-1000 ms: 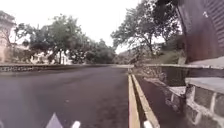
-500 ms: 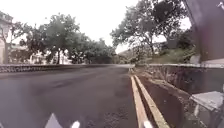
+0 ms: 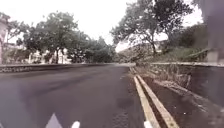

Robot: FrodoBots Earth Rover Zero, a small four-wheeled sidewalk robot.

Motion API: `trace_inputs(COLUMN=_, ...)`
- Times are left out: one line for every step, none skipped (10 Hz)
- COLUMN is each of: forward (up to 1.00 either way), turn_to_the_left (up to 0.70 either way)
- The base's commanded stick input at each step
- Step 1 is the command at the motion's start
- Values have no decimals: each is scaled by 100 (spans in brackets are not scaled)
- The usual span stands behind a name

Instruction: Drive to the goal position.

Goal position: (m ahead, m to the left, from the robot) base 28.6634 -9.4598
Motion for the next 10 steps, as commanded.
trace_inputs(forward=100, turn_to_the_left=0)
trace_inputs(forward=100, turn_to_the_left=0)
trace_inputs(forward=100, turn_to_the_left=0)
trace_inputs(forward=100, turn_to_the_left=0)
trace_inputs(forward=100, turn_to_the_left=0)
trace_inputs(forward=100, turn_to_the_left=0)
trace_inputs(forward=100, turn_to_the_left=0)
trace_inputs(forward=100, turn_to_the_left=0)
trace_inputs(forward=100, turn_to_the_left=0)
trace_inputs(forward=100, turn_to_the_left=0)
